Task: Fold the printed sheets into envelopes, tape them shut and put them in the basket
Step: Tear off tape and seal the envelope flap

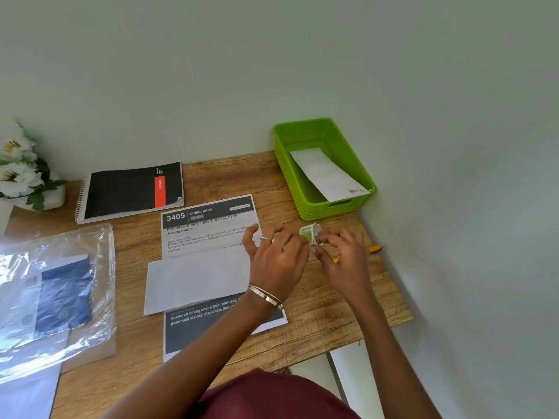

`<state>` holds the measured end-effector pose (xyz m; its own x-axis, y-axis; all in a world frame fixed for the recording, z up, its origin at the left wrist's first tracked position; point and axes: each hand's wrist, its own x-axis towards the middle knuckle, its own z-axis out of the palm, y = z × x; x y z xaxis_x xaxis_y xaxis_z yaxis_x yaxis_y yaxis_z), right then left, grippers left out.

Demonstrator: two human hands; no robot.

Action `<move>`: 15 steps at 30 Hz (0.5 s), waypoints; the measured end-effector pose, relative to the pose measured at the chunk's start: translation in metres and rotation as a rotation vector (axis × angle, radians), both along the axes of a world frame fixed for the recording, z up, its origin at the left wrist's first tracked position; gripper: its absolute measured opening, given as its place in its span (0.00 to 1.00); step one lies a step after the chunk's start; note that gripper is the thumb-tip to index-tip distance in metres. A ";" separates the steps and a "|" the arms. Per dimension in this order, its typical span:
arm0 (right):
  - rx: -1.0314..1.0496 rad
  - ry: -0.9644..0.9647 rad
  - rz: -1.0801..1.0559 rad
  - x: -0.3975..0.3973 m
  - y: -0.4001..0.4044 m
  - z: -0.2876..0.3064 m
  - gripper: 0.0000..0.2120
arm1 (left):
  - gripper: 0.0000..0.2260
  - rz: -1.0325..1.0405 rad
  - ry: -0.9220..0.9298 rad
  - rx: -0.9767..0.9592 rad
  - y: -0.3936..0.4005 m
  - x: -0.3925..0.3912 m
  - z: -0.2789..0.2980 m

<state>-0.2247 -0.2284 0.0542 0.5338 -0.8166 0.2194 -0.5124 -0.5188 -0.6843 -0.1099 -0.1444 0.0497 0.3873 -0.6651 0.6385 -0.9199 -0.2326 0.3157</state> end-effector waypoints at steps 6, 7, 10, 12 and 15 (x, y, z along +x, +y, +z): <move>-0.006 0.041 -0.080 -0.002 0.001 0.000 0.09 | 0.03 0.018 0.522 -0.044 0.006 0.010 0.021; -0.004 0.049 -0.095 -0.004 0.000 -0.001 0.09 | 0.03 0.023 0.644 -0.062 0.007 0.013 0.025; 0.009 0.076 -0.133 -0.008 -0.004 -0.002 0.08 | 0.03 0.013 0.997 -0.120 0.011 0.025 0.027; 0.011 0.118 -0.166 -0.010 -0.007 -0.003 0.08 | 0.04 0.016 1.183 -0.144 0.014 0.031 0.027; -0.002 0.285 -0.241 -0.009 -0.016 -0.001 0.08 | 0.04 0.037 1.268 -0.144 0.019 0.033 0.026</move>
